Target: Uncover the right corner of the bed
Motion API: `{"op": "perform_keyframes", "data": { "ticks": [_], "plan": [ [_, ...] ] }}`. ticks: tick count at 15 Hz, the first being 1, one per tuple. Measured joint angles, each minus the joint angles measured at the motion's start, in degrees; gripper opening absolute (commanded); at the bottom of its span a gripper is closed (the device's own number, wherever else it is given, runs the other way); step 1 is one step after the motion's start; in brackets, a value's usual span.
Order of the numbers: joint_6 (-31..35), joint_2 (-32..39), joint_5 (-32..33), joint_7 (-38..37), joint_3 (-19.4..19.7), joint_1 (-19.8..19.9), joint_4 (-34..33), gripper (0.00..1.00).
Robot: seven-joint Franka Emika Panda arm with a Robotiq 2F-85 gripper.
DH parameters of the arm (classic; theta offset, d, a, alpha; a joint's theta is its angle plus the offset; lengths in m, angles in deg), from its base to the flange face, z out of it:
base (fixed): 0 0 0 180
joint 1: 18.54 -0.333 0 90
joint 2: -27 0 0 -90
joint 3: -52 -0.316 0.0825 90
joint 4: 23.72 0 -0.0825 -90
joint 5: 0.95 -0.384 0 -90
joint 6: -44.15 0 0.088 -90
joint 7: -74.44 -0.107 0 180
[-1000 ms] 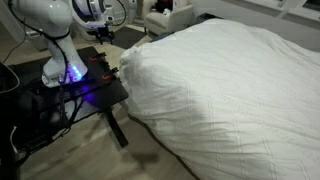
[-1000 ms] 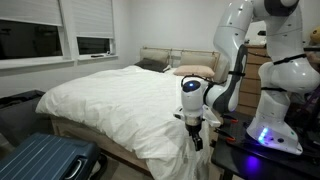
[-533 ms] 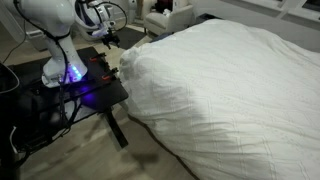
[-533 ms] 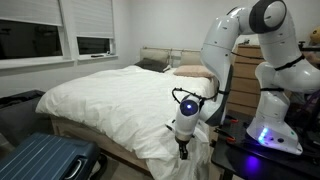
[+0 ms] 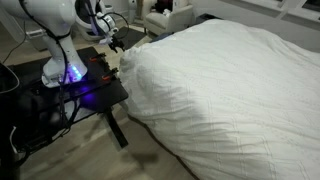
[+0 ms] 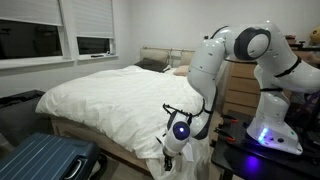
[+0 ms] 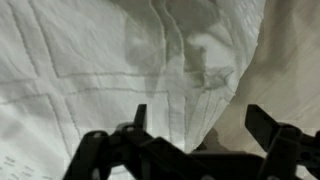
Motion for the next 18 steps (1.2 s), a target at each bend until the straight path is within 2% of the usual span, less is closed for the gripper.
{"op": "perform_keyframes", "data": {
  "ticks": [4, 6, 8, 9, 10, 13, 16, 18],
  "plan": [
    [-1.7, 7.3, 12.8, -10.9, 1.4, -1.9, -7.6, 1.00],
    [-5.4, 10.5, 20.8, -17.0, 0.5, -2.3, -9.8, 1.00],
    [-11.9, 13.4, 28.2, -22.8, -1.7, -2.1, -10.9, 1.00],
    [-15.8, 14.6, 31.6, -25.3, -3.1, -1.8, -11.1, 0.75],
    [-19.9, 15.6, 34.2, -26.9, -4.7, -1.3, -11.1, 0.74],
    [-31.3, 18.4, 38.0, -27.6, -9.7, 1.1, -11.1, 0.51],
    [-36.3, 19.1, 39.9, -27.6, -13.1, 5.4, -11.4, 0.27],
    [-37.6, 17.6, 39.7, -25.2, -15.2, 9.7, -11.4, 0.14]
  ]
}}
